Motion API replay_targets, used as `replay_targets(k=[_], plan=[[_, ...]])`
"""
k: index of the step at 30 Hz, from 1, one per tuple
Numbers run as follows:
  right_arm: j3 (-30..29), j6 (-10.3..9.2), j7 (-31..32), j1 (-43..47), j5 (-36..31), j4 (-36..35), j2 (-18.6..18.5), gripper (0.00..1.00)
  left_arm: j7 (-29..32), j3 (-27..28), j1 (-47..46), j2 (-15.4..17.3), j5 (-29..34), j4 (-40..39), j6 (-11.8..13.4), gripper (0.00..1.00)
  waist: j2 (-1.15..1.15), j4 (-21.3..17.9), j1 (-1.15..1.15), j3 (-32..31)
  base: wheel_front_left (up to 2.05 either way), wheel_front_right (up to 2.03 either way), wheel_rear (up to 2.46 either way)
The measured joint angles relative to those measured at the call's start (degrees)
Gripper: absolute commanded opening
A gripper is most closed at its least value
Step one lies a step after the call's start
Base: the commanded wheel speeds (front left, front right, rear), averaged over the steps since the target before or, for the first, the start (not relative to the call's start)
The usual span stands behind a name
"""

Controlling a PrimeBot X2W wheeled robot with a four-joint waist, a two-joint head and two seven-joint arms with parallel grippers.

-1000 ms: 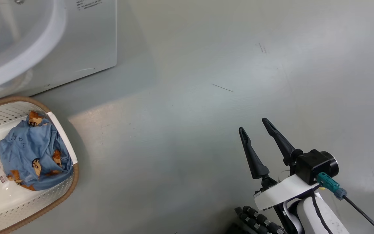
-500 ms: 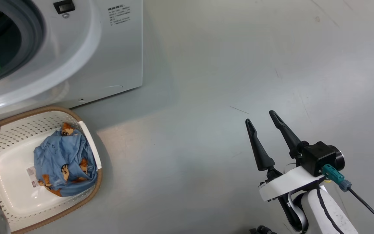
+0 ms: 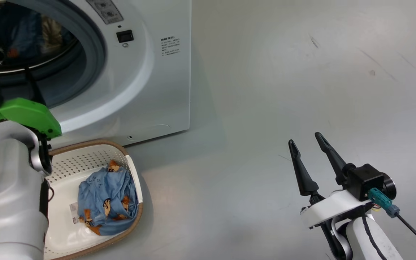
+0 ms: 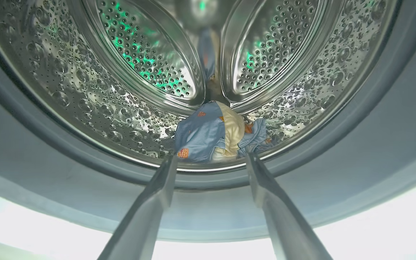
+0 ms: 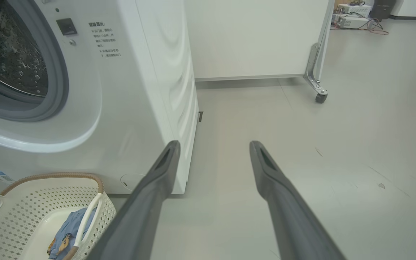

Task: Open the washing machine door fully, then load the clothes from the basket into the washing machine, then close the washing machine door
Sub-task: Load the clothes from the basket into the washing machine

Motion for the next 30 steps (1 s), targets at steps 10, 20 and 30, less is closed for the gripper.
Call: replay_targets(k=[10,20,30], plan=[[-1.7,0.00,0.0,4.0,-0.3,0.9,-1.6,1.00,-0.2,-0.3,13.1,-2.9,-1.3,-3.9,-2.6,1.00,0.00,2.8,0.00,-8.3,0.00,0.00,0.00],[-2.3,0.00,0.0,8.2,-0.3,1.0,-2.9,1.00,-0.2,-1.3,26.1,-5.5,-0.8,-15.8,-4.7,1.00,0.00,5.1,0.00,-15.5,0.00,0.00,0.00],[-2.3,0.00,0.0,10.6,-0.3,0.2,-4.2,1.00,-0.2,-2.0,38.3,-5.8,0.6,-26.8,-4.7,1.00,0.00,7.3,0.00,-19.6,0.00,0.00,0.00]])
